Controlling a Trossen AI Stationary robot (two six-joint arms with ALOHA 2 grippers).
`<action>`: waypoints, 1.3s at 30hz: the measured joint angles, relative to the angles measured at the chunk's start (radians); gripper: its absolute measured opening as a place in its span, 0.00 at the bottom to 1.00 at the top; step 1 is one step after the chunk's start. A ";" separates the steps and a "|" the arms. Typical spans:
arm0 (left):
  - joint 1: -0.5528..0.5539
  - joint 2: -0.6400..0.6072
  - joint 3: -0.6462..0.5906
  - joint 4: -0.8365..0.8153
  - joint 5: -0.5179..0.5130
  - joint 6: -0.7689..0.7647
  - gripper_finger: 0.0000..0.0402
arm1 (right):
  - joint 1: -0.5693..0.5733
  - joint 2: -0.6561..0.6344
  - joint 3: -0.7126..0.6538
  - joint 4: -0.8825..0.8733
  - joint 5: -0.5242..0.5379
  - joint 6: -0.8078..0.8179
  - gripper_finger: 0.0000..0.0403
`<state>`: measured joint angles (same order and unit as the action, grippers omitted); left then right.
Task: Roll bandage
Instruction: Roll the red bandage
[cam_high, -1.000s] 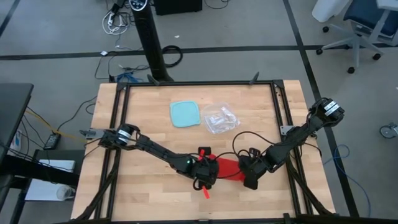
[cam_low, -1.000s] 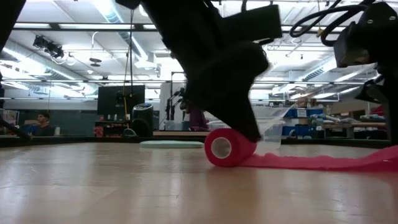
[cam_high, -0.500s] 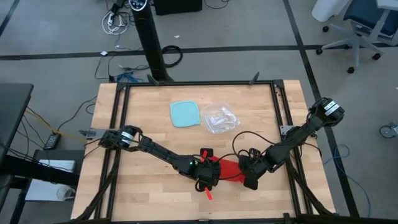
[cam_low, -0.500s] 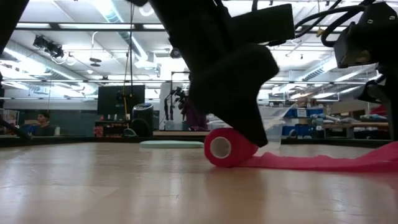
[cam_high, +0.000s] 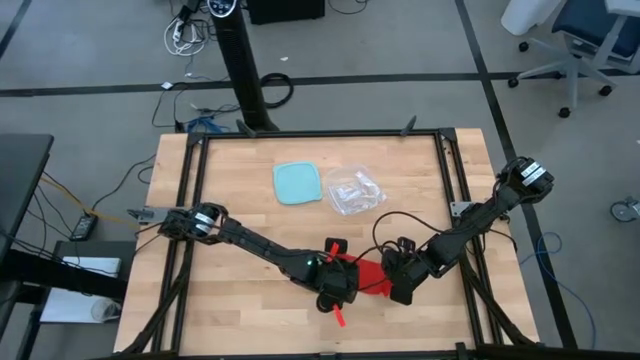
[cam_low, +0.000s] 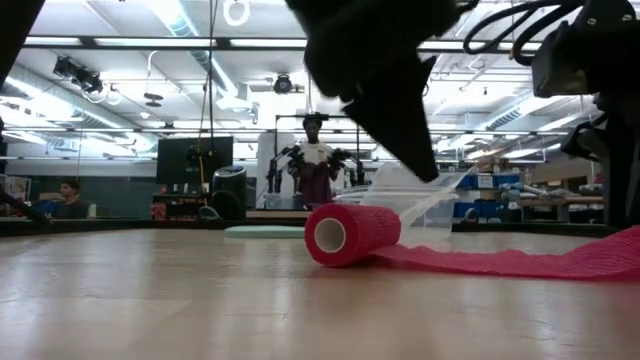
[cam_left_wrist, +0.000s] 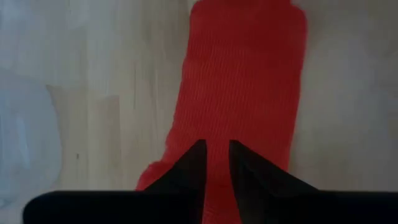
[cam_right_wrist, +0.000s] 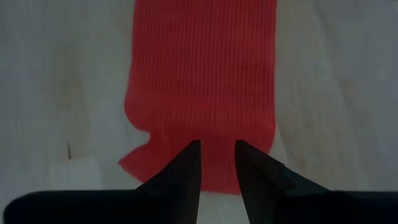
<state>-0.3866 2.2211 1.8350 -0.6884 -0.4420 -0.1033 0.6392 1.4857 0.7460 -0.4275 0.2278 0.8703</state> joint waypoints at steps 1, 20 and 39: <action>0.000 0.000 0.013 -0.013 -0.001 0.006 0.18 | 0.000 0.000 0.000 -0.001 0.004 0.000 0.24; -0.003 -0.012 -0.085 -0.137 0.002 -0.001 0.18 | 0.052 0.000 0.000 0.008 0.008 0.043 0.24; -0.006 0.074 -0.135 0.348 0.097 -0.028 0.18 | 0.062 0.017 0.001 0.015 0.042 0.081 0.24</action>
<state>-0.3929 2.2955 1.7003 -0.3408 -0.3449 -0.1310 0.7013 1.5028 0.7467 -0.4128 0.2696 0.9516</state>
